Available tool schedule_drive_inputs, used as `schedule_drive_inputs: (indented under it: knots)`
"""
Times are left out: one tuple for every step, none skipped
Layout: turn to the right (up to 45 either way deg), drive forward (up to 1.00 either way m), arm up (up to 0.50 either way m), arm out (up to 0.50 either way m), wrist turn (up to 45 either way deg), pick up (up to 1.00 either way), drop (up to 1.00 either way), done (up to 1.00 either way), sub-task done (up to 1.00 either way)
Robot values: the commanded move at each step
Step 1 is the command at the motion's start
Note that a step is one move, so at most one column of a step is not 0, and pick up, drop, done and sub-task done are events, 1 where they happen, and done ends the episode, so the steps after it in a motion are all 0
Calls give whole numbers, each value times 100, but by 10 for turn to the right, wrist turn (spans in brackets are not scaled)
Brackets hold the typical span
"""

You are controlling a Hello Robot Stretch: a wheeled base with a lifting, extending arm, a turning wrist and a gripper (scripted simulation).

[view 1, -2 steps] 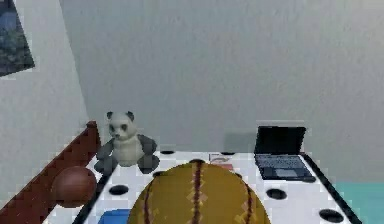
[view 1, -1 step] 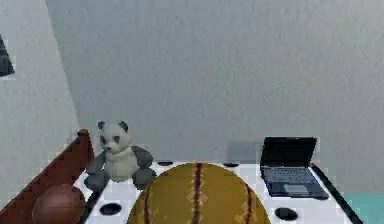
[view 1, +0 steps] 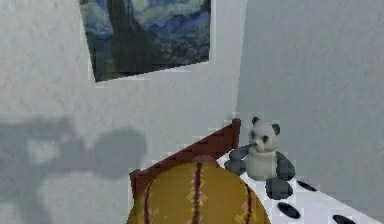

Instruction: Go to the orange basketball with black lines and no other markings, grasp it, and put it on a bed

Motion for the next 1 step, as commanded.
schedule_drive_inputs:
  knots:
    - [-420, 0, 0, 0, 0, 0, 0, 0, 0]
